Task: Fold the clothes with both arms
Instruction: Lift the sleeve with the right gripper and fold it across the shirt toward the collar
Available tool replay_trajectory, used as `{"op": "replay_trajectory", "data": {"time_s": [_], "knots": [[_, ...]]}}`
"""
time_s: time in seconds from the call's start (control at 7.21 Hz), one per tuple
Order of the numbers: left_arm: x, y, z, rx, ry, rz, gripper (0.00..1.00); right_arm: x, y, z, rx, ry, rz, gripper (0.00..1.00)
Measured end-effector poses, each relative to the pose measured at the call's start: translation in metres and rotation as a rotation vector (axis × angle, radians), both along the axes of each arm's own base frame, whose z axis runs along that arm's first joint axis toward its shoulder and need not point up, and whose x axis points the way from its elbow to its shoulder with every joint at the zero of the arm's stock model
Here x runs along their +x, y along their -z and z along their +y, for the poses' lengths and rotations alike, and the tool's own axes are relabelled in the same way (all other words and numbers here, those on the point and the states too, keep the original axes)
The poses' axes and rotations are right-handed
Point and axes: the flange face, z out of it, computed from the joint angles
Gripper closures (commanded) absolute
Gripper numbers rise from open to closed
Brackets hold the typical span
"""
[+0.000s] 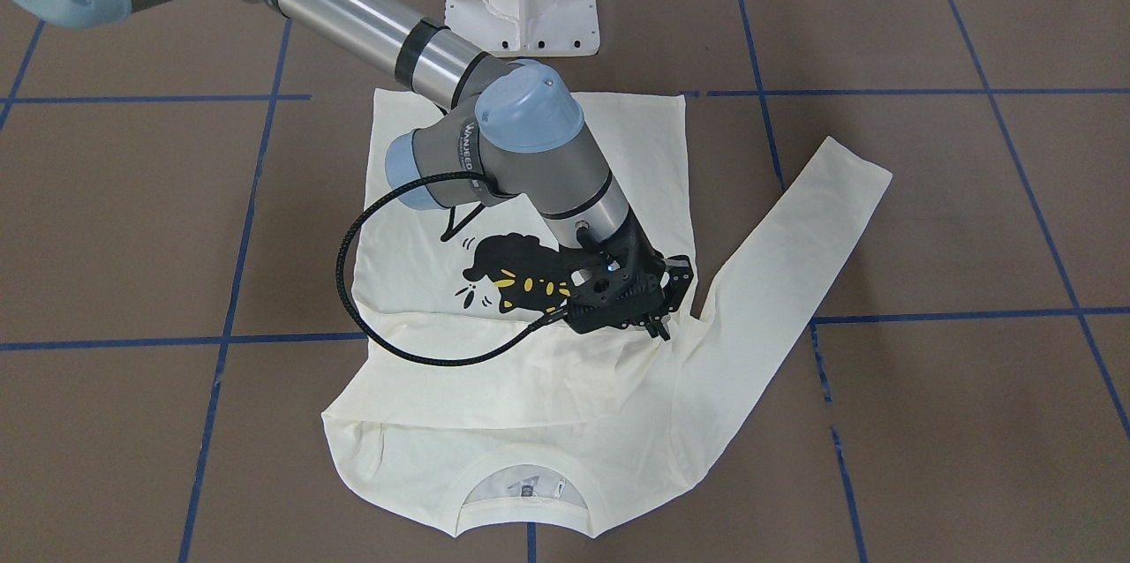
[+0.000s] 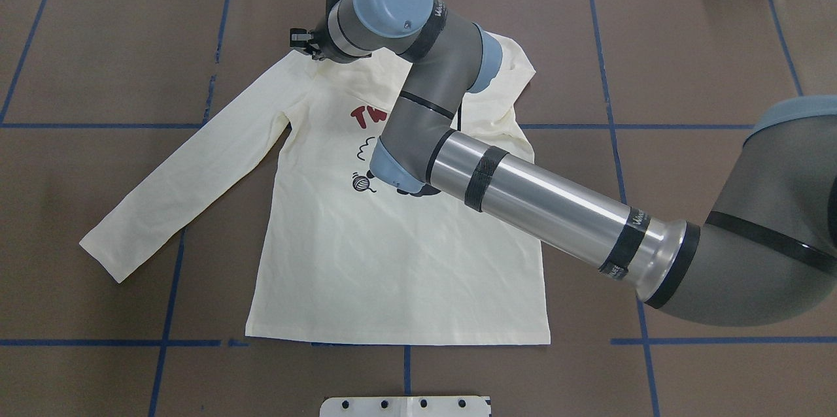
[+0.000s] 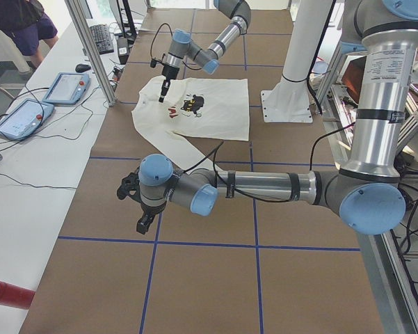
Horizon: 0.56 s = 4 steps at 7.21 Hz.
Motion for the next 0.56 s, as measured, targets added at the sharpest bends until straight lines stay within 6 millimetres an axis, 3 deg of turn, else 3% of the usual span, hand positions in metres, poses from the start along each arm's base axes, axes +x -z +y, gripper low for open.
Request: {"op": "replay_trajectory", "data": {"time_s": [0.14,0.56], "knots": [[0.000,0.000,0.000,0.000,0.000,0.000,0.00,-0.009,0.002,0.003,0.004,-0.007,0.004,0.01],[0.000,-0.010,-0.001,0.000,0.000,-0.001,0.00,-0.033,0.027,0.023,0.050,-0.031,-0.036,0.00]]}}
